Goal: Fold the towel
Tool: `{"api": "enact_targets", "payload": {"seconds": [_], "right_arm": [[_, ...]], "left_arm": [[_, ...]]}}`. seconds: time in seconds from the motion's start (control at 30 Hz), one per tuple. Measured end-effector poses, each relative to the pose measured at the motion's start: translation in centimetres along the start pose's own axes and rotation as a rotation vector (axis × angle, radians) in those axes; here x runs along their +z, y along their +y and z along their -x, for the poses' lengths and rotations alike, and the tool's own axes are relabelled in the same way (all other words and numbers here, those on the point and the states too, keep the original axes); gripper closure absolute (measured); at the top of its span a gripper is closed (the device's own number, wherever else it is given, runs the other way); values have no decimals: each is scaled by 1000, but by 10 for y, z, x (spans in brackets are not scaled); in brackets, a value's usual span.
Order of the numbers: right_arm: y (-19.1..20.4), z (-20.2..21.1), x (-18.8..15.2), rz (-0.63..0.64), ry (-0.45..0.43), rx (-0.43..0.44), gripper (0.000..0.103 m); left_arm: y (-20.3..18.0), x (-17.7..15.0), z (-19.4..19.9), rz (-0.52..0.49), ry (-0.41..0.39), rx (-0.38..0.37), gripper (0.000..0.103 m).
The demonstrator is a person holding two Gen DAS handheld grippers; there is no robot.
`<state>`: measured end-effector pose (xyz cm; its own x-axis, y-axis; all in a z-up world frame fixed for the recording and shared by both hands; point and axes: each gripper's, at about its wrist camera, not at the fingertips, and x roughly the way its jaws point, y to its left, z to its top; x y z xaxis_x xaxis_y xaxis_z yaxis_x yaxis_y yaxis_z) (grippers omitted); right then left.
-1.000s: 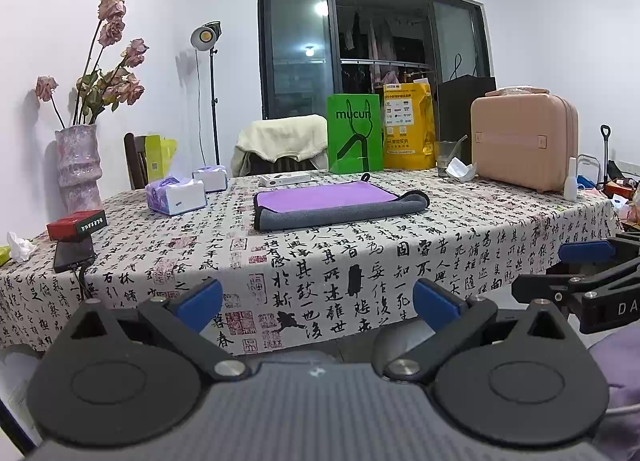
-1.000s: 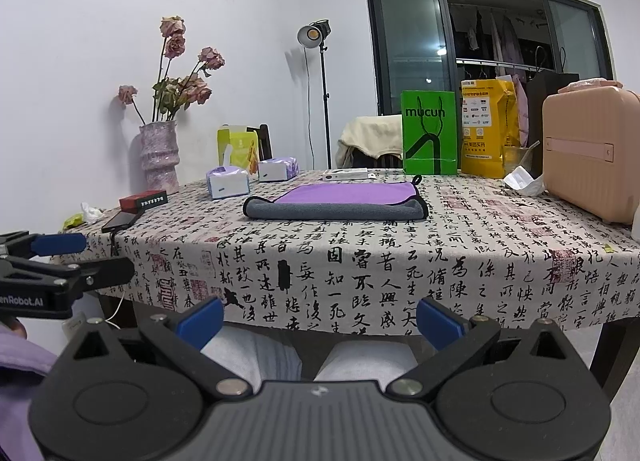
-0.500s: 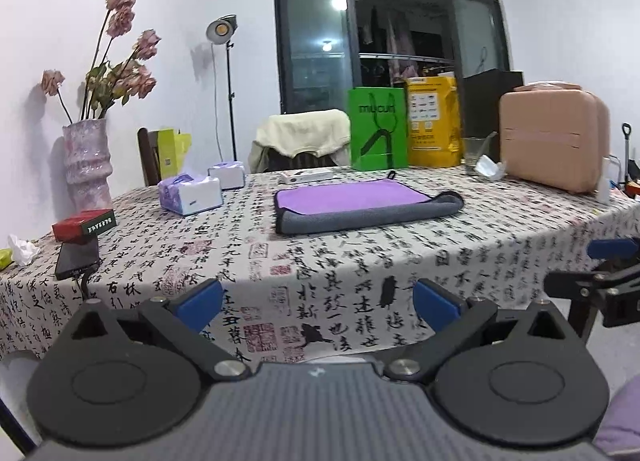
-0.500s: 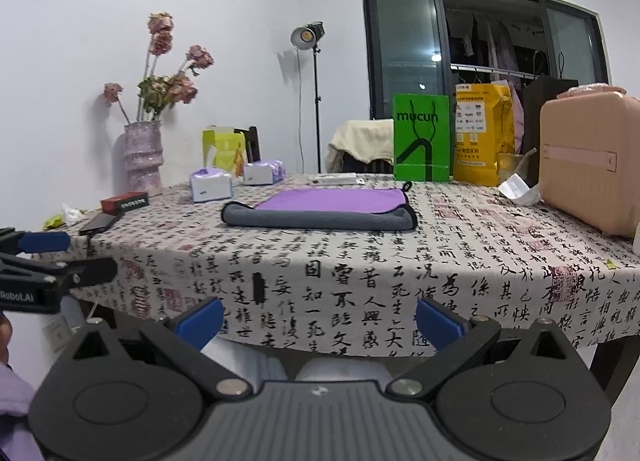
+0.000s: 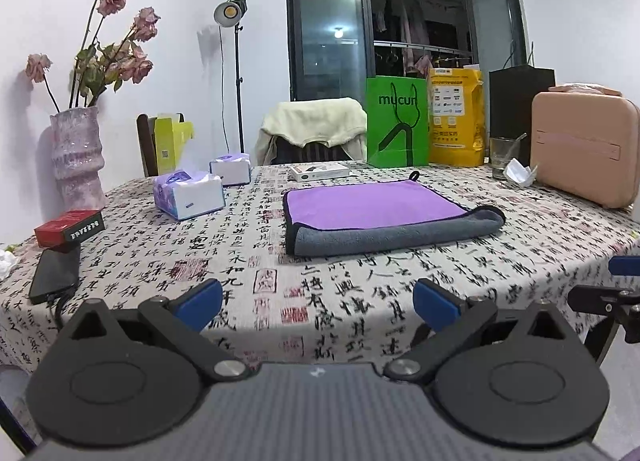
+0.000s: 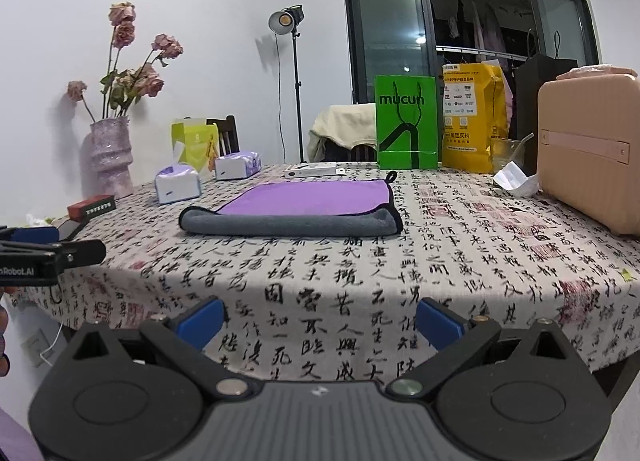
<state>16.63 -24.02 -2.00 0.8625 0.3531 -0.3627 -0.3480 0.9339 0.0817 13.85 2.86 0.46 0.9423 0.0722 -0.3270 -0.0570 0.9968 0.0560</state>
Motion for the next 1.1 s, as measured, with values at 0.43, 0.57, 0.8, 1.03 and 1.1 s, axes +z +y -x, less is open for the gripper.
{"api": "enact_targets", "payload": {"seconds": [0.43, 0.57, 0.8, 1.03, 1.1], "right_arm": [[-21, -66, 39, 11, 20, -14, 0], [-32, -93, 55, 8, 26, -22, 2], [-52, -142, 78, 27, 46, -28, 9], [-76, -189, 95, -30, 133, 25, 38], [-81, -198, 97, -40, 173, 48, 60]], "left_arm": [[16, 36, -71, 32, 27, -20, 0], [19, 48, -105, 20, 58, -25, 8], [20, 57, -161, -28, 166, -9, 33], [25, 58, -192, -31, 270, -84, 81], [24, 57, -194, -37, 281, -102, 82]]}}
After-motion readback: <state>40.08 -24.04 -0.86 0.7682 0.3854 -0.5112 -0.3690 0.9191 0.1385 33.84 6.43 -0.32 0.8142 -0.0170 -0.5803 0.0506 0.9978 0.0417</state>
